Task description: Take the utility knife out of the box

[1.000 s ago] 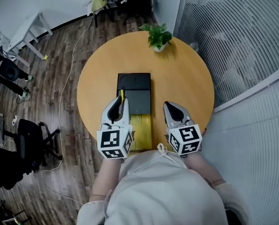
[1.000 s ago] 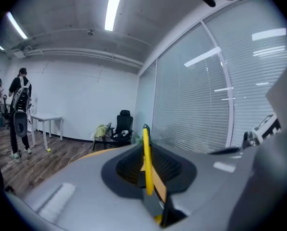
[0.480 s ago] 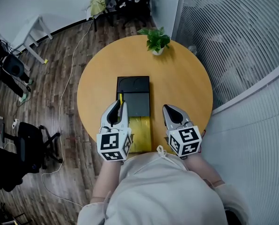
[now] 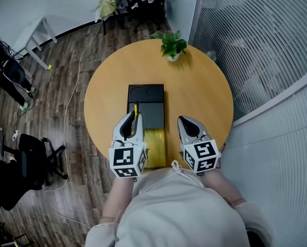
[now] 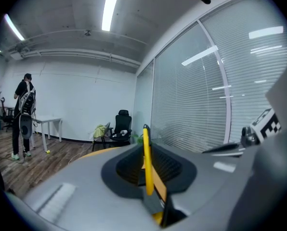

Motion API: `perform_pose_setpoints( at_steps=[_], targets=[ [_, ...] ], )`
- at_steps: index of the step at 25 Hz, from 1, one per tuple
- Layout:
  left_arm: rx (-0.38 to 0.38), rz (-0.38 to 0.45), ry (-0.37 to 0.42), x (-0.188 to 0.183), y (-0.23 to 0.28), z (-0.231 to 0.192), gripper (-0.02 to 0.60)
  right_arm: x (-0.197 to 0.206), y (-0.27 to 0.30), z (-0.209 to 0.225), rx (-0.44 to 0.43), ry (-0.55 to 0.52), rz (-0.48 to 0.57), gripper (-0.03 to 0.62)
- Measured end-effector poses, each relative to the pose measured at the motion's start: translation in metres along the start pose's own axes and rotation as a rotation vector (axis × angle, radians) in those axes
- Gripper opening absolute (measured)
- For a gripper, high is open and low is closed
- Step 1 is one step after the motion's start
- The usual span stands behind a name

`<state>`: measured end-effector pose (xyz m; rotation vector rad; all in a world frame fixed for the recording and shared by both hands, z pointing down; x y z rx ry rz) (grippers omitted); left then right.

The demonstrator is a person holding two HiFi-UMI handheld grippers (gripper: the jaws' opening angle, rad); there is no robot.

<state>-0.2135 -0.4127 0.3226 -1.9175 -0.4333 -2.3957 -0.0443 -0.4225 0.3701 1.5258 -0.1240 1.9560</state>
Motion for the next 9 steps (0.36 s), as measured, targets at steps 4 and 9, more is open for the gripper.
perform_pose_setpoints(
  at_steps=[4, 9],
  targets=[
    [0.008, 0.006, 0.001, -0.0024, -0.0011, 0.0058, 0.054, 0.0003, -0.0022, 0.0022, 0.0, -0.002, -0.002, 0.0],
    [0.025, 0.019, 0.002, -0.0059, 0.0045, 0.0093, 0.054, -0.003, 0.0, 0.0069, 0.014, -0.038, -0.002, 0.0]
  ],
)
Point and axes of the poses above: the fingertips, and each gripper's own axes: y forward along the fingers, z to its right, x out of its underside, the point moved 3 cm from there along -y, backward along the fingers, and after that the axes turned 14 degrees about y, right-handed, at the moved point
